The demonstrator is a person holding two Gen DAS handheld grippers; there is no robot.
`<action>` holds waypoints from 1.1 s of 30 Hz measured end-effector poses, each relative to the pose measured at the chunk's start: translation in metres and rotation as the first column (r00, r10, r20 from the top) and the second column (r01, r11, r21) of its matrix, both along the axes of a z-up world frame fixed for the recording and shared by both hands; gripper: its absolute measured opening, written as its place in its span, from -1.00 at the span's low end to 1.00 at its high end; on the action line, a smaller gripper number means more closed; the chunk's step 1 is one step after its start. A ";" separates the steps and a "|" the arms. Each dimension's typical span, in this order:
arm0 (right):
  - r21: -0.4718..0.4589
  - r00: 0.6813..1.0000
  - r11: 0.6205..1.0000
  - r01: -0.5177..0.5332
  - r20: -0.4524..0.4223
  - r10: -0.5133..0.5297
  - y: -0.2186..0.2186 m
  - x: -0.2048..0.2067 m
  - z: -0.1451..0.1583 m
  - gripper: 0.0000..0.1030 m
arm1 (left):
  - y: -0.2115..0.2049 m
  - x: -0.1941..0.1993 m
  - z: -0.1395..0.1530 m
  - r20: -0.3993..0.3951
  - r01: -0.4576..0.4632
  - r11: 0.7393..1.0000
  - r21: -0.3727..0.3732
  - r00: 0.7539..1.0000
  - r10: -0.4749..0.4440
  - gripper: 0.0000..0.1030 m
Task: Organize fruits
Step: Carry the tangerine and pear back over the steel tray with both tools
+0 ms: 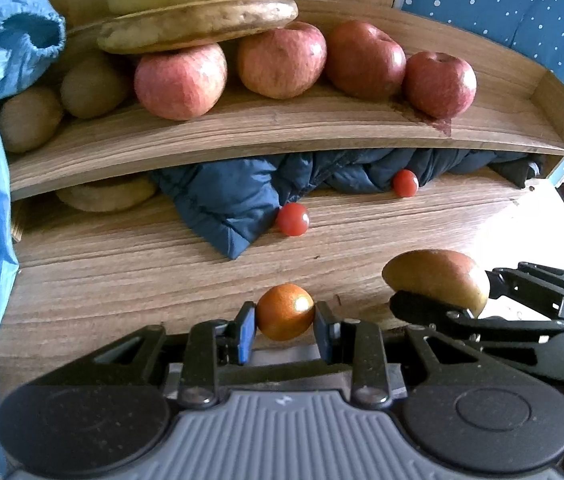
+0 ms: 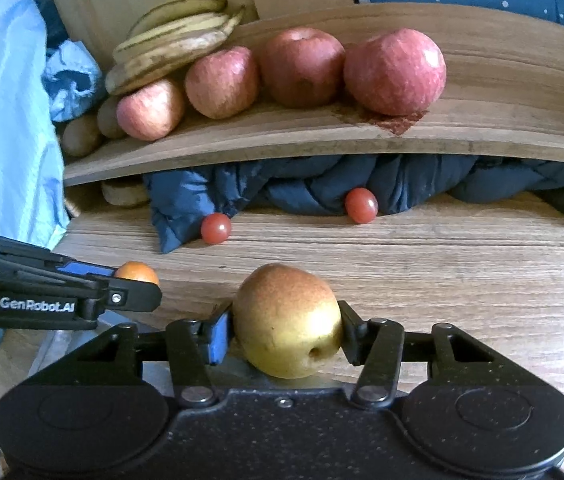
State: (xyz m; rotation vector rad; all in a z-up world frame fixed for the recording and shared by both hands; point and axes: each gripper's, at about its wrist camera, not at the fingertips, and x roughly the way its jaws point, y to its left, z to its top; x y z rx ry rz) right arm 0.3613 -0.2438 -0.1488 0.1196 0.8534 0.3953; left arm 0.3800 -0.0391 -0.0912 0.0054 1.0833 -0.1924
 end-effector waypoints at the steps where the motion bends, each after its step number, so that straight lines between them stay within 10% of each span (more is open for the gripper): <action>1: 0.003 1.000 1.000 -0.007 0.003 0.007 0.001 -0.002 0.002 0.05 | 0.000 -0.002 0.001 0.003 -0.003 1.000 -0.001 1.000 0.003 -0.35; 33: -0.011 0.984 0.985 -0.173 -0.039 0.173 0.001 -0.077 0.007 0.06 | 0.007 -0.074 -0.005 -0.058 -0.121 0.992 0.022 0.991 0.122 -0.35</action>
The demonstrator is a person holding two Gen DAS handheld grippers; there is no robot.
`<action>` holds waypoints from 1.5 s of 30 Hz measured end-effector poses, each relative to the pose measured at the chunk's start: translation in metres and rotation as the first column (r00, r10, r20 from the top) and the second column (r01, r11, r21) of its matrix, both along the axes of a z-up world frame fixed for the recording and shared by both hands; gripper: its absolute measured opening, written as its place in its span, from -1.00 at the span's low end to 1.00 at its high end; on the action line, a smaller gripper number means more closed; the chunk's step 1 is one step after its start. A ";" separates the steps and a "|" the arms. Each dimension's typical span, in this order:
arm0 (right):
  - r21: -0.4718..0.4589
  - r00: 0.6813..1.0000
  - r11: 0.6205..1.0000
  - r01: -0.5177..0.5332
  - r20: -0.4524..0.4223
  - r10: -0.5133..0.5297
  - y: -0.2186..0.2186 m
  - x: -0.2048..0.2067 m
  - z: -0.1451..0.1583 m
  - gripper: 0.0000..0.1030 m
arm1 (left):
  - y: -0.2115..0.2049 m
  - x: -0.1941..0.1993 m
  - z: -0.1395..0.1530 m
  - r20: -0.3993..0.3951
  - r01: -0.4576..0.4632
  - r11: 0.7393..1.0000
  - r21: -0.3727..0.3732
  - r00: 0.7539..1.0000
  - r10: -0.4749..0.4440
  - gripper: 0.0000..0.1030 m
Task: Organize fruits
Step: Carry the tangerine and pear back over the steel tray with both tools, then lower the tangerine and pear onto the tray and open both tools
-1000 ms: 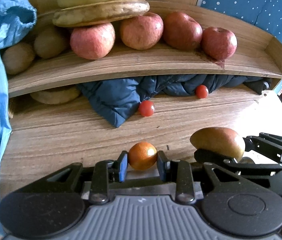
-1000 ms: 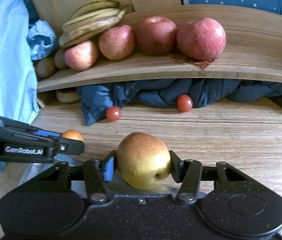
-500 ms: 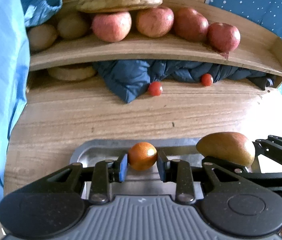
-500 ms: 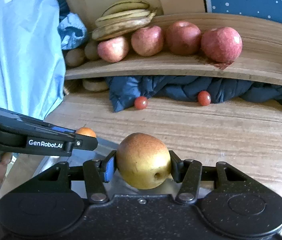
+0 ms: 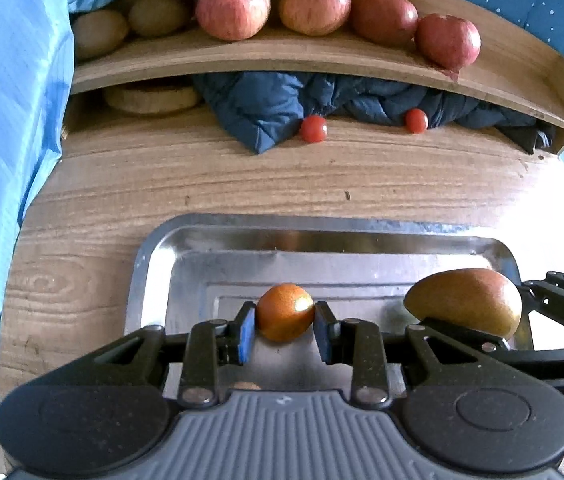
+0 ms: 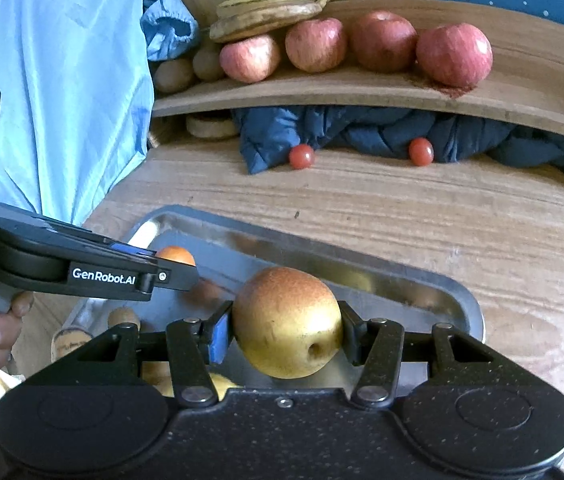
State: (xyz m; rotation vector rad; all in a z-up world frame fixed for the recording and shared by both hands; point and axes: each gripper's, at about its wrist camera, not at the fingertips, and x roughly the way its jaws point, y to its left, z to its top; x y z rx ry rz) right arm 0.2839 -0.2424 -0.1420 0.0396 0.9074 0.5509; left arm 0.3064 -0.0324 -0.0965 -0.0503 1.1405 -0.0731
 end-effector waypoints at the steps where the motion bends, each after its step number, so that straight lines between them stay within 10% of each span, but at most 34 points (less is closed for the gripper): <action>1: -0.003 1.000 1.000 0.001 -0.003 -0.002 -0.001 -0.002 -0.001 0.06 | 0.000 -0.001 0.000 -0.001 0.000 1.000 0.001 1.000 0.000 -0.35; 24: -0.034 0.997 0.996 0.077 0.012 -0.077 -0.023 -0.037 0.004 0.19 | -0.013 -0.029 0.006 0.012 0.012 0.999 0.030 1.000 -0.012 -0.32; 45: 0.007 0.993 0.996 0.088 0.075 -0.088 -0.046 -0.080 0.027 0.74 | -0.012 -0.087 0.035 0.101 -0.062 0.998 0.018 0.993 0.060 0.53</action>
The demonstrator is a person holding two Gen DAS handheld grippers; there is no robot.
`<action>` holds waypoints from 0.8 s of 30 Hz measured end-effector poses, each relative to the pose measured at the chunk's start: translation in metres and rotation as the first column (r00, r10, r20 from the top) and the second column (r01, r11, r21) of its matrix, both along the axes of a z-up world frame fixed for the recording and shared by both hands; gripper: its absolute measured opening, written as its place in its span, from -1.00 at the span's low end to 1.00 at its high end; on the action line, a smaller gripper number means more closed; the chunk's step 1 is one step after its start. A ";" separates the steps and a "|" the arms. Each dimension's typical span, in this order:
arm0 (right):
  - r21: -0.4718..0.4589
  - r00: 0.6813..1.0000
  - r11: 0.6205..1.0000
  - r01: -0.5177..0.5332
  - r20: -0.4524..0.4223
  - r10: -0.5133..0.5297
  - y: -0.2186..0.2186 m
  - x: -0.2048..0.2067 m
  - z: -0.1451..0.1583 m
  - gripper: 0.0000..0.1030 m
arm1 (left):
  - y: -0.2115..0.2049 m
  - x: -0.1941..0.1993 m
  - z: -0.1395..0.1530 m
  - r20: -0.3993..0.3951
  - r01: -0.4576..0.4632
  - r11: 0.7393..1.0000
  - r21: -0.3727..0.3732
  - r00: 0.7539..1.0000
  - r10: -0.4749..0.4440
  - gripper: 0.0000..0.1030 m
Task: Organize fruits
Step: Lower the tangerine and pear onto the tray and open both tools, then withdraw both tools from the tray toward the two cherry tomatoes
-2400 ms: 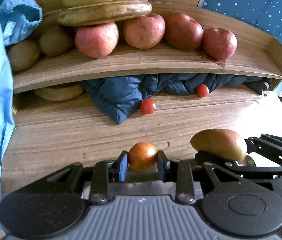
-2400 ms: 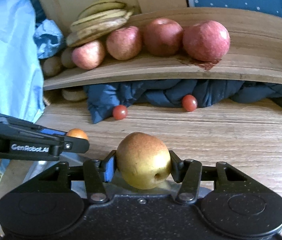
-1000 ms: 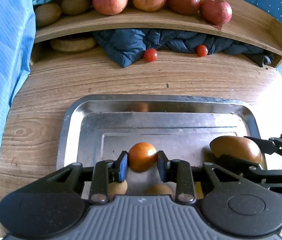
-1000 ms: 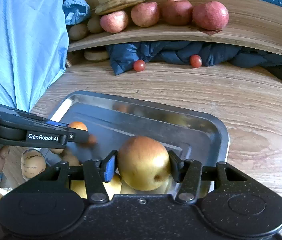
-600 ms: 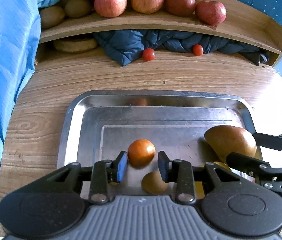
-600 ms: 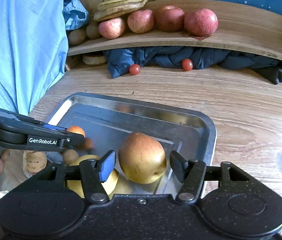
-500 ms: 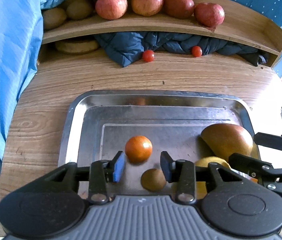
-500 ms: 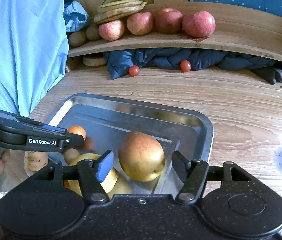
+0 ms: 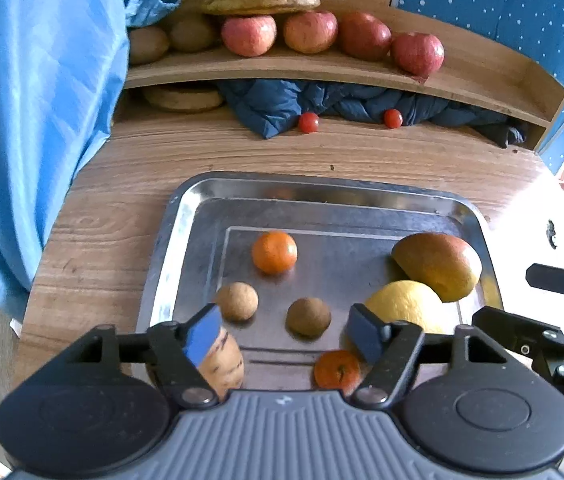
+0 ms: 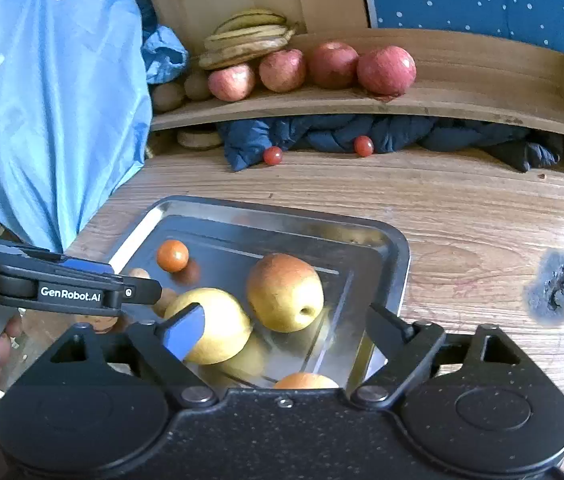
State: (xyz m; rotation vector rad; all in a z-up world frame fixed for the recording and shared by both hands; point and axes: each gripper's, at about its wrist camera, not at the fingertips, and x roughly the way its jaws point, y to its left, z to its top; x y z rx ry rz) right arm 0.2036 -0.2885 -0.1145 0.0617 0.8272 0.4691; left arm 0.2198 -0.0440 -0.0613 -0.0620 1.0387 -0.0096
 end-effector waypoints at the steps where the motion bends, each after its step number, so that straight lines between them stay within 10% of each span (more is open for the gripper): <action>1: 0.000 1.000 1.000 -0.004 0.003 0.004 0.000 -0.002 0.001 0.76 | 0.001 -0.003 0.002 0.003 -0.005 1.000 -0.002 1.000 0.005 0.59; 24: -0.116 0.993 0.990 -0.083 -0.093 0.073 0.004 -0.033 0.005 0.99 | 0.024 -0.049 -0.013 -0.144 -0.030 0.995 0.095 0.989 0.043 0.99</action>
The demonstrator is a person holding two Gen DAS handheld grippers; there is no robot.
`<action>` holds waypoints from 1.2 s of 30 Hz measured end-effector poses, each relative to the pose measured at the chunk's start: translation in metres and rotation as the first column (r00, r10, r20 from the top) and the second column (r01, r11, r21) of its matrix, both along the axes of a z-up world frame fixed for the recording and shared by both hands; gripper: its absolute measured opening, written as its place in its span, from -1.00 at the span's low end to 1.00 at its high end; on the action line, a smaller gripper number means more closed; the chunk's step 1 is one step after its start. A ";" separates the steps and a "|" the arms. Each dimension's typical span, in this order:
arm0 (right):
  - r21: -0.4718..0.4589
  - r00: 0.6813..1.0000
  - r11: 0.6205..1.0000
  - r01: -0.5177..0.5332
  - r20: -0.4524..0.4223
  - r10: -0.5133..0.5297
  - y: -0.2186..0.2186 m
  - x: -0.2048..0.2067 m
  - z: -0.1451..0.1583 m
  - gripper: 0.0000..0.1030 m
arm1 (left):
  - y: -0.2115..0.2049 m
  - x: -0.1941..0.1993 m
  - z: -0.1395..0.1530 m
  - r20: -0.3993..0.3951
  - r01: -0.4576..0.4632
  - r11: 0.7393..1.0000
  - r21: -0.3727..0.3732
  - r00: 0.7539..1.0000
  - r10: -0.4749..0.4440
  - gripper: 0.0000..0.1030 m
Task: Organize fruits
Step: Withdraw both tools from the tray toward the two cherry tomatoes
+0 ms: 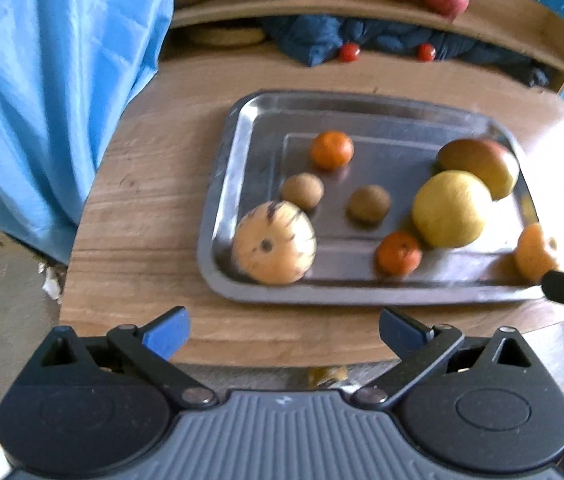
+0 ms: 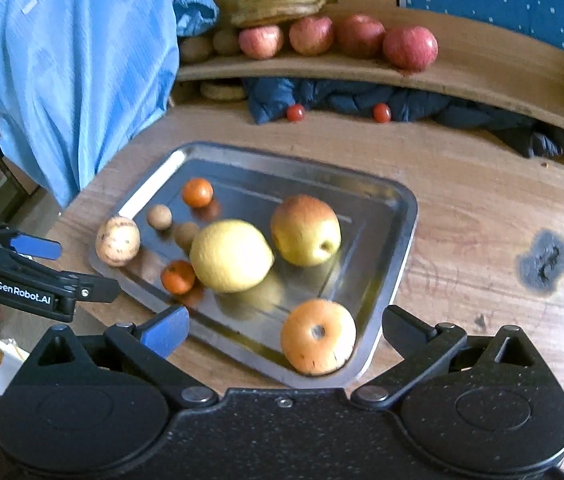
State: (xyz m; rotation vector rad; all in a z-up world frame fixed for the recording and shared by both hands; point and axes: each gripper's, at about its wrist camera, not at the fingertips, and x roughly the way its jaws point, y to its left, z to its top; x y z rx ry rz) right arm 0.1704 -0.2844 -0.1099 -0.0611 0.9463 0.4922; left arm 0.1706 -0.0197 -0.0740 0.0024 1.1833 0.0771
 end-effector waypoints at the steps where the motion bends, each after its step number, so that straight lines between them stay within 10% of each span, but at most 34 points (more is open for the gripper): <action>1: -0.008 1.000 1.000 0.001 -0.007 -0.001 -0.001 0.000 -0.001 0.99 | 0.001 0.000 -0.001 -0.009 -0.004 1.000 0.007 1.000 0.004 0.99; 36: 0.046 0.999 0.998 0.031 -0.018 -0.030 0.011 0.072 0.001 0.99 | 0.035 0.050 0.025 0.022 -0.051 0.992 0.115 0.999 0.049 0.99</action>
